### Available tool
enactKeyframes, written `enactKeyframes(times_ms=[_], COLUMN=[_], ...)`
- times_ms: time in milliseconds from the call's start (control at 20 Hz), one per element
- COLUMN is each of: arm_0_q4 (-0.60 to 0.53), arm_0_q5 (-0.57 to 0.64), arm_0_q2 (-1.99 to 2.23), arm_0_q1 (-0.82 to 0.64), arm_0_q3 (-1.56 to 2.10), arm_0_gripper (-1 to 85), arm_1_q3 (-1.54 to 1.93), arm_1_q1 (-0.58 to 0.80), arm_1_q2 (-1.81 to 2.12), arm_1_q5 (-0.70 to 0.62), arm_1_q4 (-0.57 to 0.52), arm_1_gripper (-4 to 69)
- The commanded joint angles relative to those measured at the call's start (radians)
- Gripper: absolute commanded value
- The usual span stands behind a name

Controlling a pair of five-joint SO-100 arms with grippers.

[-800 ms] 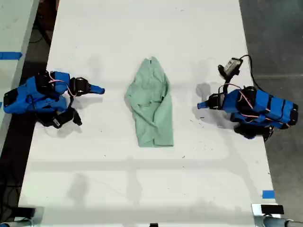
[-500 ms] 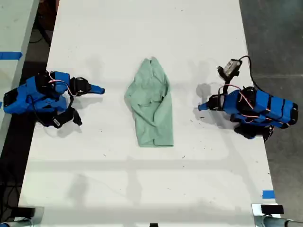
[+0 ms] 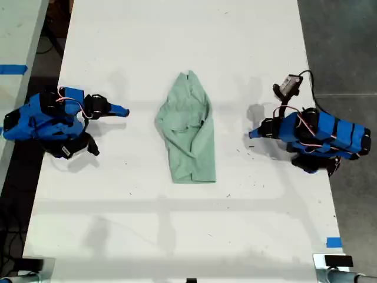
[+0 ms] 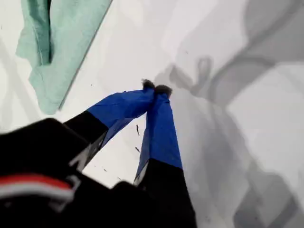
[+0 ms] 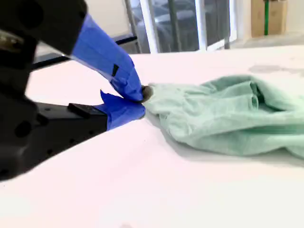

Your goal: Fold t shirt

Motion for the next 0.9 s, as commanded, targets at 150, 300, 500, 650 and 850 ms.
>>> enactKeyframes(times_ms=[150,300,500,650,850], arm_0_q4=[0.103,0.311,0.414,0.423,0.396], arm_0_q5=[-0.196,-0.264,-0.301,-0.302,-0.319], arm_0_q2=[-0.908,-1.273,-1.680,-1.937,-2.112], arm_0_q1=[0.215,0.298,0.396,0.453,0.503], arm_0_q3=[-0.736,-1.224,-1.669,-1.876,-1.977], arm_0_gripper=[-0.2,-0.2,0.1,12.1,14.7], arm_1_q3=[-0.595,-0.960,-1.356,-1.525,-1.684], arm_1_q1=[-0.117,-0.209,-0.327,-0.413,-0.479], arm_1_q2=[-0.554,-0.948,-1.396,-1.672,-1.921], arm_1_q5=[0.101,0.137,0.170,0.196,0.213], arm_1_q4=[0.060,0.143,0.250,0.242,0.224], arm_1_gripper=[-0.6,-0.5,0.2,2.2,23.3])
